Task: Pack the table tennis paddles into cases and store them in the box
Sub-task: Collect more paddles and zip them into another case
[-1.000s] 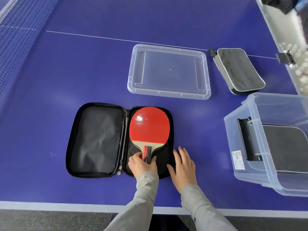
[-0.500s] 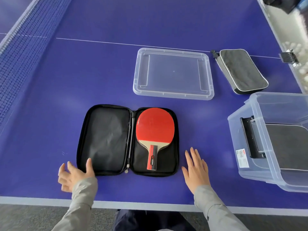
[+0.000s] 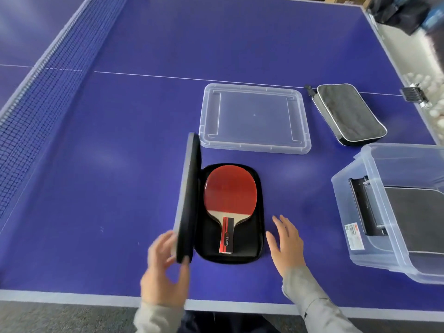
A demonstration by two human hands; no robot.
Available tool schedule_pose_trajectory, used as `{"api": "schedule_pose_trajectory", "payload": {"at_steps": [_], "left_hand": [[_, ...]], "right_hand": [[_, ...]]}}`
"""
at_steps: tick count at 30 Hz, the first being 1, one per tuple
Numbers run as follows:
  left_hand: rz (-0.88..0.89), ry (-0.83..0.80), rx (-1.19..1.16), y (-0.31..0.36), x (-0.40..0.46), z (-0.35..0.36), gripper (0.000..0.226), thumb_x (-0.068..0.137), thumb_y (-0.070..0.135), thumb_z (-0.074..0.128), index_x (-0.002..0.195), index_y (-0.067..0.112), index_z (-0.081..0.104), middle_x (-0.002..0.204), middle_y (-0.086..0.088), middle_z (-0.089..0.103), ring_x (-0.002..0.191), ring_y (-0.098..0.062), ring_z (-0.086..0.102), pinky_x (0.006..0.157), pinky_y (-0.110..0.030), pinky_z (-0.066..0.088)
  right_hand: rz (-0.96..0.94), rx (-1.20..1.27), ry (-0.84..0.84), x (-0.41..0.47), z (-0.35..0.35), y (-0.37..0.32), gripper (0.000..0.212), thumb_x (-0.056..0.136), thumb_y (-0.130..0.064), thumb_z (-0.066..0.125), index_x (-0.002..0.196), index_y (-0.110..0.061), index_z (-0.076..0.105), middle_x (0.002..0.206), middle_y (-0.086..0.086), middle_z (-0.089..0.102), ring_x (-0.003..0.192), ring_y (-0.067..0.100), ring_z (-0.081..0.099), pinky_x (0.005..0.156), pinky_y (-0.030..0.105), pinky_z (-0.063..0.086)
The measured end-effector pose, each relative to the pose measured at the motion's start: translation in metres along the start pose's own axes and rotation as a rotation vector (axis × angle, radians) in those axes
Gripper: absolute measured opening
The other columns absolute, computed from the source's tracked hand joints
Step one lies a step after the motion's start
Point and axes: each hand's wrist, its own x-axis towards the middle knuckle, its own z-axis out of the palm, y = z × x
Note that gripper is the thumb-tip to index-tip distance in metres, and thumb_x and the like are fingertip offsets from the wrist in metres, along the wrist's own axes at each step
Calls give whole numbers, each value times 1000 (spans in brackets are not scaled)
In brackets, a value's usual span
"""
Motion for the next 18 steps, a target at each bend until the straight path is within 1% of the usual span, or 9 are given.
{"api": "schedule_pose_trajectory", "payload": {"at_steps": [2, 4, 6, 8, 10, 12, 14, 16, 18], "left_hand": [[169, -135, 104, 16, -10, 26, 62, 70, 1, 64, 118, 37, 52, 120, 27, 60, 90, 10, 60, 76, -3, 46], [342, -215, 184, 23, -15, 52, 51, 65, 10, 58, 110, 33, 56, 120, 21, 63, 86, 2, 61, 71, -12, 50], [447, -265, 265, 25, -14, 74, 45, 60, 16, 61, 104, 29, 63, 115, 14, 67, 79, -7, 63, 62, -19, 51], [500, -310, 338, 21, -13, 93, 46, 51, 14, 73, 96, 22, 72, 110, 8, 70, 72, -15, 66, 58, -21, 51], [535, -359, 404, 16, -11, 104, 53, 45, 21, 85, 96, 21, 72, 106, 7, 71, 71, -17, 67, 59, -22, 51], [538, -397, 424, 7, -7, 106, 59, 54, 40, 85, 107, 26, 64, 108, 11, 70, 82, -14, 67, 68, -22, 49], [384, -346, 401, -6, 6, 100, 55, 68, 53, 72, 116, 28, 60, 119, 11, 64, 101, -14, 61, 83, -27, 44], [60, -232, 380, -23, 29, 93, 58, 75, 53, 68, 125, 27, 54, 130, 8, 55, 117, -17, 50, 94, -33, 37], [-279, -201, 287, -37, 57, 87, 68, 77, 49, 69, 134, 21, 45, 137, 1, 47, 125, -22, 43, 104, -39, 36]], "right_hand": [[44, 449, 63, 3, -12, -27, 37, 98, -32, 45, 134, -26, 46, 143, -7, 40, 136, 8, 32, 114, 31, 25], [34, 698, 92, 8, -21, -50, 26, 98, -30, 46, 120, -24, 56, 129, -5, 51, 125, 10, 44, 109, 32, 35], [5, 720, 87, 17, -26, -64, 16, 98, -31, 46, 105, -23, 59, 116, 0, 56, 113, 15, 51, 98, 31, 40], [45, 693, 71, 24, -27, -69, 6, 94, -31, 55, 99, -28, 55, 108, -1, 55, 103, 13, 51, 87, 22, 36], [103, 629, 93, 30, -23, -65, 22, 89, -22, 63, 108, -15, 56, 108, 6, 56, 99, 16, 51, 81, 19, 34], [165, 558, 98, 37, -18, -58, 31, 87, -16, 64, 113, -3, 54, 110, 13, 54, 100, 24, 53, 82, 24, 36], [210, 519, 56, 40, -14, -51, 33, 88, -15, 63, 115, -1, 53, 111, 12, 52, 104, 28, 53, 85, 27, 39], [250, 523, 15, 42, -11, -45, 34, 89, -15, 62, 118, -2, 51, 114, 11, 51, 108, 29, 53, 89, 31, 41], [273, 568, 3, 40, -7, -44, 43, 90, -13, 60, 129, -6, 44, 125, 12, 50, 116, 29, 51, 98, 37, 42]]}}
